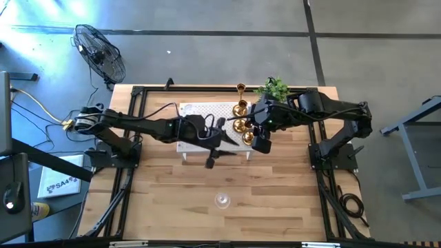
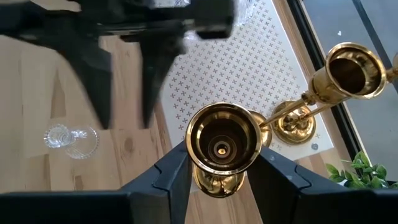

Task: Pick & Place candle stick holders
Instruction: Put the gold candle holder on the shelf aligned with the other gold candle holders

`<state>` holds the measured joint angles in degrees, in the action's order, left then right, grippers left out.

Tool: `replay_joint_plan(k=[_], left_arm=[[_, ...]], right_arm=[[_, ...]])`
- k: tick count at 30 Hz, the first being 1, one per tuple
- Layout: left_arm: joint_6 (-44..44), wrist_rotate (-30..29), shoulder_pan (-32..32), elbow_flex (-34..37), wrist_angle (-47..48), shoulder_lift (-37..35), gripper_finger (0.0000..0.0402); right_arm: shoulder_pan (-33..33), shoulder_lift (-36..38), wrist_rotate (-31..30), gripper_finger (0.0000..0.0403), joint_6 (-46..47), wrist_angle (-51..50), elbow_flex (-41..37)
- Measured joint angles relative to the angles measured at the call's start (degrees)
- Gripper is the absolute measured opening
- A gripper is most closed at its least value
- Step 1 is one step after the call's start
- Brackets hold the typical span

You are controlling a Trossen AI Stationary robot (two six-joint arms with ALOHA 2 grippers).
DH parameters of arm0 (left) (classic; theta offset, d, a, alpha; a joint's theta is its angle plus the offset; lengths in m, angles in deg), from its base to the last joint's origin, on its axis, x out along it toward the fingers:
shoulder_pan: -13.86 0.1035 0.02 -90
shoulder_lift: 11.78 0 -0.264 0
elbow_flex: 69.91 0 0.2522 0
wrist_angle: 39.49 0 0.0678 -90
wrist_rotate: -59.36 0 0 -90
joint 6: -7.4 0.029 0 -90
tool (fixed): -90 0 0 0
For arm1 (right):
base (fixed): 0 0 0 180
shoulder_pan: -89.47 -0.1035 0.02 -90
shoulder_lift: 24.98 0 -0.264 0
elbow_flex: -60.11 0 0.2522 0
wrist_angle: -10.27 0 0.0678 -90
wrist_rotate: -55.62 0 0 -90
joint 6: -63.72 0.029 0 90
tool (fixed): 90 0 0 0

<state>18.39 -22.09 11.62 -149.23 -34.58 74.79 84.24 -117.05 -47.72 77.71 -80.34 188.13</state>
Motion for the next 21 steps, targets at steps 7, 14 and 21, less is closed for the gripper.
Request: replay_joint_plan(k=[7,14,21], left_arm=[[-2.4,-10.9,0.0,0.0,-0.8,0.0,0.0154],[-3.8,-9.5,0.0,0.0,-1.9,0.0,0.0154],[-4.3,-8.2,0.0,-0.2,-12.0,3.7,0.0154]], right_arm=[[0.0,0.0,0.0,0.0138,0.0,0.0,0.0],[0.0,0.0,0.0,0.0138,0.0,0.3,0.0],[0.0,0.0,0.0,0.0138,-0.1,1.1,0.0]])
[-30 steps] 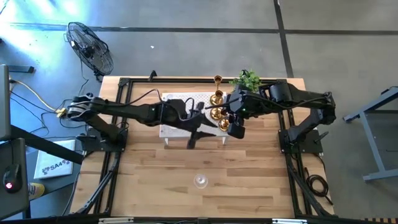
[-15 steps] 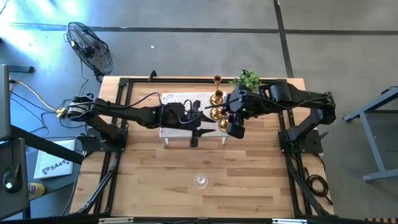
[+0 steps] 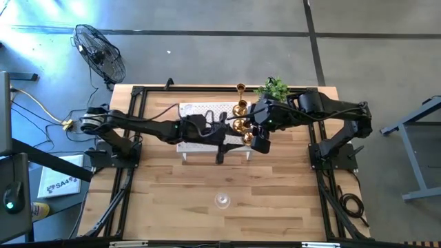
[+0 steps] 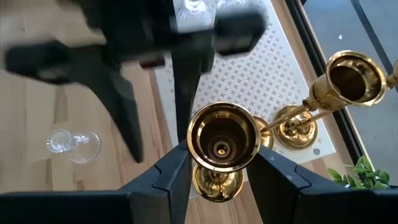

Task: Pick & Place candle stick holders
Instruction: Put the gold candle holder on the shelf aligned with the other gold candle holders

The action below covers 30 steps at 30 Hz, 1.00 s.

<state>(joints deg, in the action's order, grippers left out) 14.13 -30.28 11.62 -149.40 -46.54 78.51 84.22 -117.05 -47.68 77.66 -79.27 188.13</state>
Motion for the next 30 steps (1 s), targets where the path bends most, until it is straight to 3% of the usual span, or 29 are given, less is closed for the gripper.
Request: replay_joint_plan(k=[30], left_arm=[[-3.7,-9.1,0.8,0.2,-4.0,2.3,0.0154]], right_arm=[[0.0,0.0,0.4,0.0138,-0.5,0.2,0.0]])
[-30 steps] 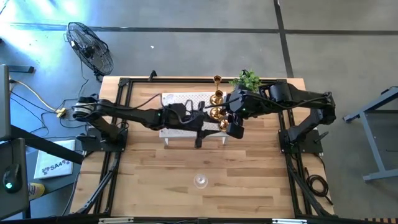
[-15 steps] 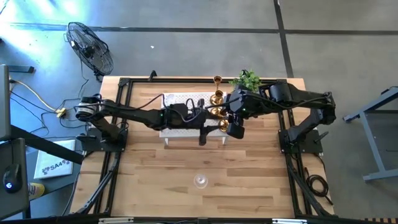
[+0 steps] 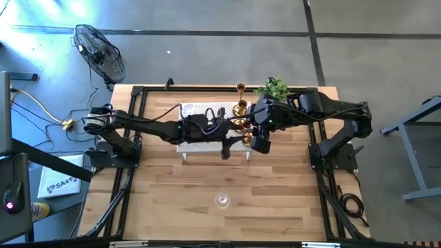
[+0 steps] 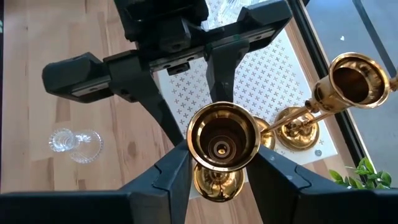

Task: Pick & Place candle stick holders
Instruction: Put the gold candle holder on the shelf aligned with the other gold candle holders

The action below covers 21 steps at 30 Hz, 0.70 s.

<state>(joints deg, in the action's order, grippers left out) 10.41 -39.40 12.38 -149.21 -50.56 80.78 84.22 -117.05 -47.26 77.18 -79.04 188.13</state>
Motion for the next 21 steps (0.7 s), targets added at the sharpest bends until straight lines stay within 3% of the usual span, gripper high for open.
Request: replay_joint_plan(k=[21], left_arm=[[-0.6,0.5,0.0,-0.1,-4.5,1.2,0.0154]], right_arm=[[0.0,0.0,0.0,0.0138,0.0,0.0,0.0]])
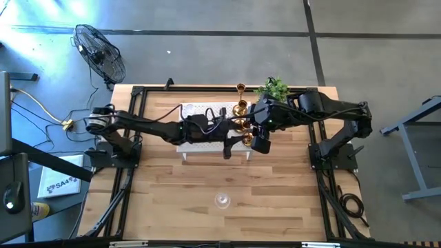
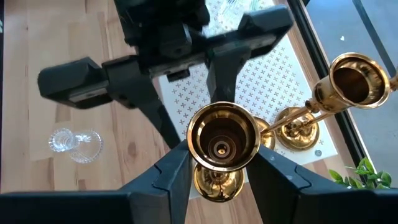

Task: Pick & Place candle stick holders
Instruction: Put the gold candle holder on the shelf aligned with the other gold candle holders

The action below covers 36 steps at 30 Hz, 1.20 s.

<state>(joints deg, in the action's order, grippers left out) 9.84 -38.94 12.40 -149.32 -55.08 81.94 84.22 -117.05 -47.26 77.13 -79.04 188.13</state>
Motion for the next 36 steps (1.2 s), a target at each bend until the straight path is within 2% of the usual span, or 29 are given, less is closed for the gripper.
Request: replay_joint_plan(k=[3,7,21,26,32,36], left_arm=[[-1.2,1.2,0.0,-0.4,-2.9,1.9,0.0154],[-1.2,0.0,0.0,-1.6,-2.4,3.3,0.0154],[-1.0,-2.9,0.0,-2.3,-2.2,3.6,0.0151],[-1.0,-3.0,0.0,-2.3,-1.7,3.6,0.0109],[-1.1,-5.5,0.0,-2.3,-0.6,3.6,0.0016],[-1.2,-6.0,0.0,-2.3,-0.1,3.5,0.0023]], right_arm=[[0.0,0.0,0.0,0.0138,0.0,0.0,0.0],[0.0,0.0,0.0,0.0138,0.0,0.0,0.0],[0.0,0.0,0.8,0.0138,-0.6,0.0,0.0],[0.0,0.0,0.9,0.0138,-0.6,0.0,0.0],[0.0,0.0,0.6,0.0138,-0.6,0.0,0.0],[0.0,0.0,-0.2,0.0138,-0.6,0.0,0.0]])
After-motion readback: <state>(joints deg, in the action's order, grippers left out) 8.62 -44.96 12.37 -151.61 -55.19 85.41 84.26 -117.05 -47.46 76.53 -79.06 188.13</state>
